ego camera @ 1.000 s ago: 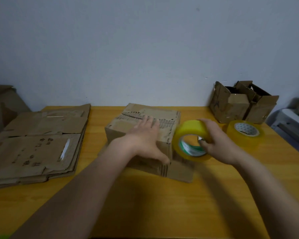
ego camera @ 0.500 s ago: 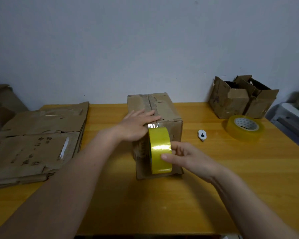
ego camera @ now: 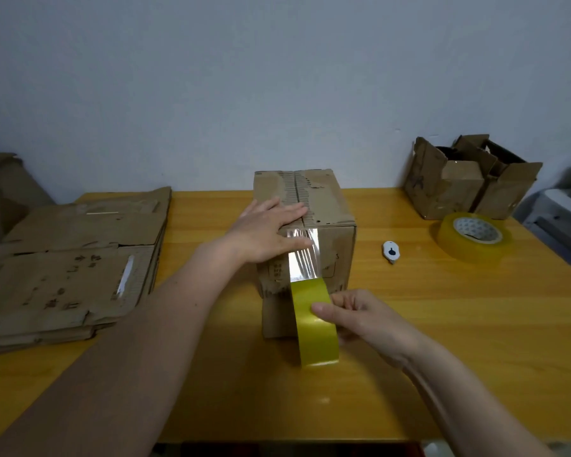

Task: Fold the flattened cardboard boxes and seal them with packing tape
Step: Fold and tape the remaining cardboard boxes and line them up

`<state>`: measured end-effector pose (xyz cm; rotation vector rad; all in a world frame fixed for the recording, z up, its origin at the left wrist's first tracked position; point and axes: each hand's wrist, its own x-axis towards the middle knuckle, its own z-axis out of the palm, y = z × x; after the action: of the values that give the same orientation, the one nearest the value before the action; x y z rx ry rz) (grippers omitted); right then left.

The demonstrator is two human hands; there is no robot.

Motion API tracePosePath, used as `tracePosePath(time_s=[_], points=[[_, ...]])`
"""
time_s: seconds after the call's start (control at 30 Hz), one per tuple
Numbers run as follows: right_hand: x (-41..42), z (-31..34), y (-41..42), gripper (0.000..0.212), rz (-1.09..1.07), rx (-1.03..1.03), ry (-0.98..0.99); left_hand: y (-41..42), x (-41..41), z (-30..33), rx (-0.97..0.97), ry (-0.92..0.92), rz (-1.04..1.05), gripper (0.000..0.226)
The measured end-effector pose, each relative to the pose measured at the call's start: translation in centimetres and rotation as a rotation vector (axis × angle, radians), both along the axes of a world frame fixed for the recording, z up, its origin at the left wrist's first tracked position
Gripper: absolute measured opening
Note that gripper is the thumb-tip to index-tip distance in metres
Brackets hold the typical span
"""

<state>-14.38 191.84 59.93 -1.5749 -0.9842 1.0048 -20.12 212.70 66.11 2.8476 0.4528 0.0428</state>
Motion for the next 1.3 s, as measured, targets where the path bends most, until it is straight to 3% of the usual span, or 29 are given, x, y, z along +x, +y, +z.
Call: tracePosePath(time_s=[0.1,0.23,0.33,0.43,0.53,0.6,0.77,1.0,1.13,1.3], points=[[0.1,-0.7,-0.2,0.091,-0.018,-0.015,-0.043,-0.3,-0.1,-0.3,-0.021,-0.063,0.036,0.086],[0.6,0.3,-0.3,0.082,-0.004,-0.085,-0.062,-1.0,-0.5,-0.7,0.025,-0.107,0.056,0.107],[2.0,1.5,-0.9,0.061,0.016,-0.176,-0.051,-1.3,-0.7,-0.7,0.036,-0.121,0.087,0.112],[4.9,1.8,-0.9,0.036,-0.238,-0.182,-0.049,-1.4,-0.6,-0.8,0.066,-0.109,0.097,0.113],[10.1,-0.4,0.6,0.022,-0.595,-0.285,-0.438,-1.5,-0.6,-0.7,0.064,-0.114,0.101,0.113],[13.3,-2.1,1.7,0.025,-0.66,-0.425,-0.69,-1.6,-0.7,-0.6,0.062,-0.115,0.099,0.112],[17.1,-4.0,3.6,0.041,-0.491,-0.661,-0.872,-1.5,-0.7,-0.6,0.048,-0.12,0.082,0.113],[17.6,-3.3,2.9,0.035,-0.257,-0.82,-0.933,-1.1,-0.4,-0.7,0.08,-0.107,0.075,0.113],[16.5,-1.9,2.0,0.024,-0.189,-1.031,-1.119,-1.0,-0.3,-0.8,0.078,-0.096,0.073,0.114],[15.6,-2.3,1.7,0.03,-0.161,-0.873,-1.008,-1.1,-0.5,-0.7,0.082,-0.084,0.069,0.113]])
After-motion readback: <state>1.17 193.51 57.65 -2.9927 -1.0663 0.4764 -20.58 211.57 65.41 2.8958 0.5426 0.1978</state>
